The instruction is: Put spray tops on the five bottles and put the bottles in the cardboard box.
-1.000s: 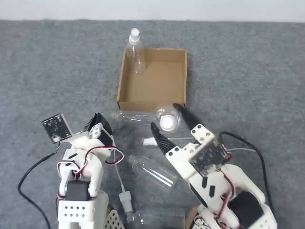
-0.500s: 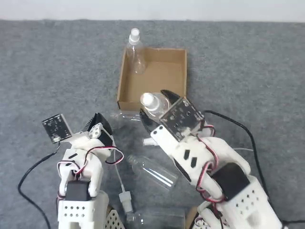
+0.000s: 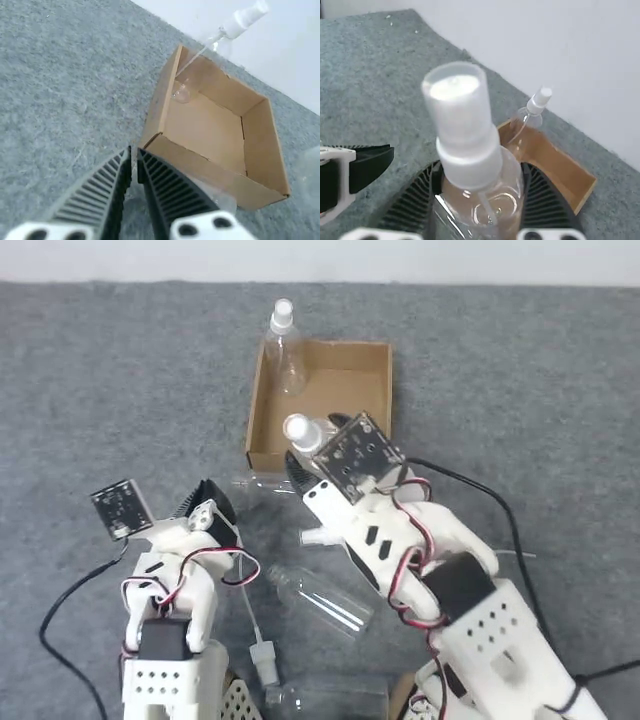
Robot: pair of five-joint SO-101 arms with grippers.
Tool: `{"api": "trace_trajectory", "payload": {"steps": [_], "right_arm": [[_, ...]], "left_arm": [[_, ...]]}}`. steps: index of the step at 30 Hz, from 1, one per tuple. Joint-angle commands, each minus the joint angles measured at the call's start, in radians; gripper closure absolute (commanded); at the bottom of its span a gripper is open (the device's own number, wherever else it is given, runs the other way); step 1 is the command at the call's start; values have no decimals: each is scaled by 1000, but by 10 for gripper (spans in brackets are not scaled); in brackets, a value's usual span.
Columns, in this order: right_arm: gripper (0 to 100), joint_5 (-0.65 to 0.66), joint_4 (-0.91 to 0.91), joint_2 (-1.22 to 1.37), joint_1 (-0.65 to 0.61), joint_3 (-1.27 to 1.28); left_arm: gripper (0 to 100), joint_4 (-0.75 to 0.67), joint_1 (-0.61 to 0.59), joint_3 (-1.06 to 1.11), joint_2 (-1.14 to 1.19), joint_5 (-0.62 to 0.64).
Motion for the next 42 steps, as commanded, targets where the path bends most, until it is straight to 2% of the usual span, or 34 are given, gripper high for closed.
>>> {"api": "trace_trajectory", "payload": {"steps": [1,19,24,27,32,37,42], "right_arm": [[986,3,-30,33,7,-75],[982,-15,-122,162,8,-72],[982,-120,-239,214,12,-72],[982,-123,-328,260,13,-72],[983,-124,-460,355,13,-72],[985,-124,-584,450,19,-74],[985,-124,-691,561,61,-100]], "left_arm": [[988,-43,-8,-15,-17,-5],[988,-43,-8,-15,-17,-5],[988,-43,-9,-13,-17,-5],[988,-40,-11,-13,-17,-6],[988,-44,-101,-18,-17,-6],[988,-44,-123,-21,-17,-11],[988,-44,-124,-18,-17,-91]]}}
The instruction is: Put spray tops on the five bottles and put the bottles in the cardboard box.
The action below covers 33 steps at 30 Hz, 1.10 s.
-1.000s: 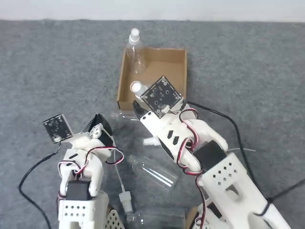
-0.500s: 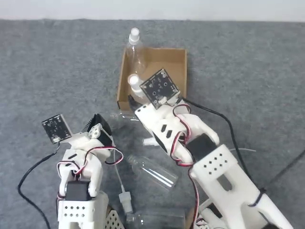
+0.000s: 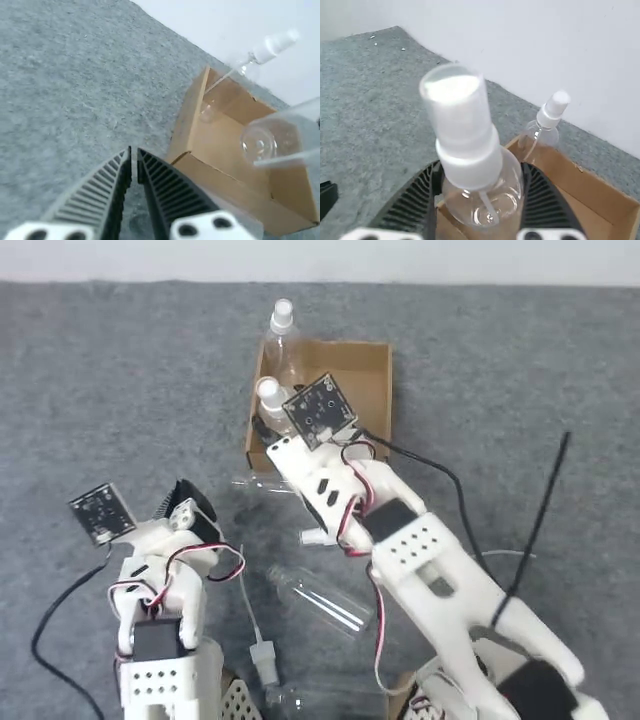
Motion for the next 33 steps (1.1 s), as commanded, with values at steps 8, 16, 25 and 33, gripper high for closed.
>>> {"api": "trace_trajectory", "payload": {"steps": [8,16,25,33], "right_arm": [[983,-141,-61,232,102,-296],[984,-176,-61,467,120,-528],[983,-199,-59,645,114,-654],[982,-242,-61,782,113,-738]], "left_arm": [[988,-35,-9,-18,-17,-63],[988,-35,-9,-15,-17,-64],[988,-83,-71,-2,-17,-64],[988,-114,-66,18,-15,-64]]}}
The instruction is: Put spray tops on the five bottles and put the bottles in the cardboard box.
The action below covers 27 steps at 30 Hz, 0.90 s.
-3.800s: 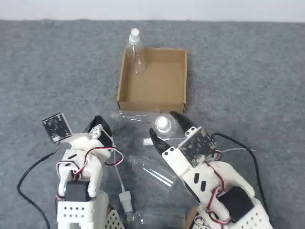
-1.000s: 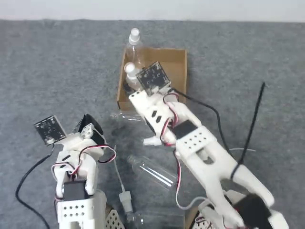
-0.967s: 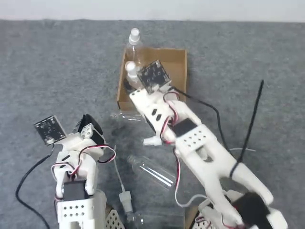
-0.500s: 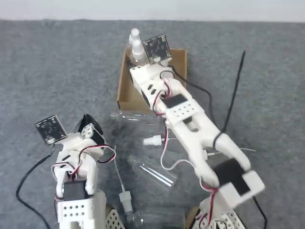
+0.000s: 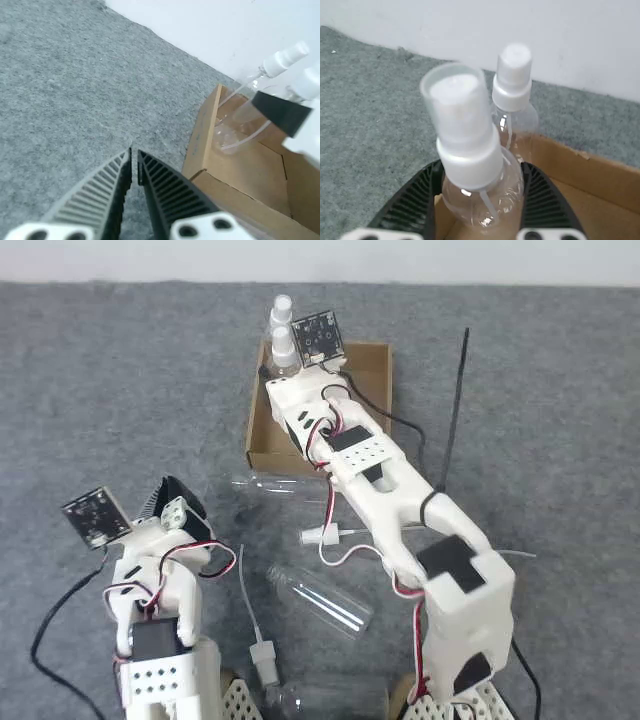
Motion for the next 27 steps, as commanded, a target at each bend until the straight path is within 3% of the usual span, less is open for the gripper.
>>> {"api": "trace_trajectory", "payload": {"steps": [1,27], "right_arm": [[982,-15,-25,13,8,-104],[980,-15,-27,153,2,-172]], "left_arm": [[988,-34,-5,-15,-15,-9],[988,-34,-5,-15,-15,-9]]}}
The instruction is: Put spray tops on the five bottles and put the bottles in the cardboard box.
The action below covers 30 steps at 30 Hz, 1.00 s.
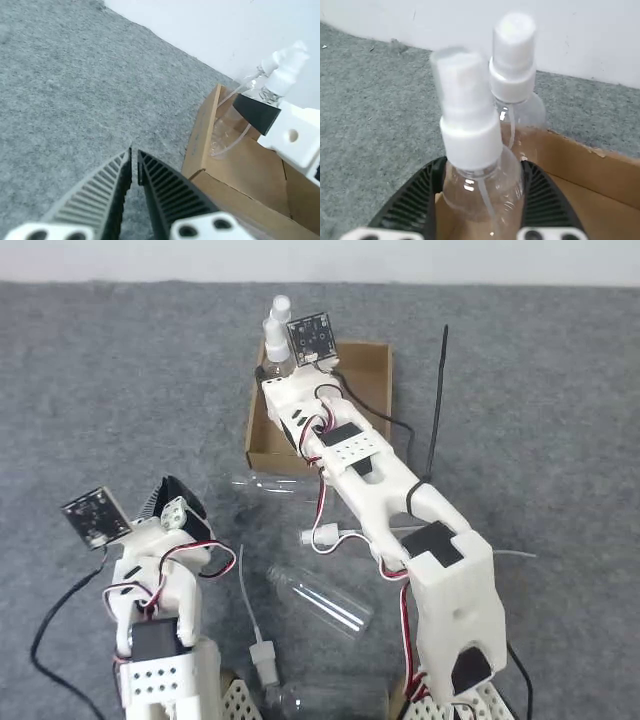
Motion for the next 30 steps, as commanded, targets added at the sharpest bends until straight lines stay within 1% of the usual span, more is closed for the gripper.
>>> {"api": "trace_trajectory", "payload": {"steps": [1,6,8,16,20,22,30], "right_arm": [[974,-8,-10,-5,-1,-44],[862,-8,-10,-5,-8,-40],[833,-8,-8,-5,-10,-40],[820,-8,-8,-4,-13,-40],[738,-8,-5,-4,-15,-40],[705,-8,31,-5,-16,-44],[701,-8,53,-15,-42,-44]], "left_arm": [[988,-34,-5,-15,-15,-9],[988,-34,-5,-15,-15,-9],[988,-34,-5,-15,-15,-9],[988,-34,-5,-15,-15,-9],[988,-34,-5,-15,-15,-9],[988,-34,-5,-15,-15,-9],[988,-35,-5,-15,-15,-9]]}}
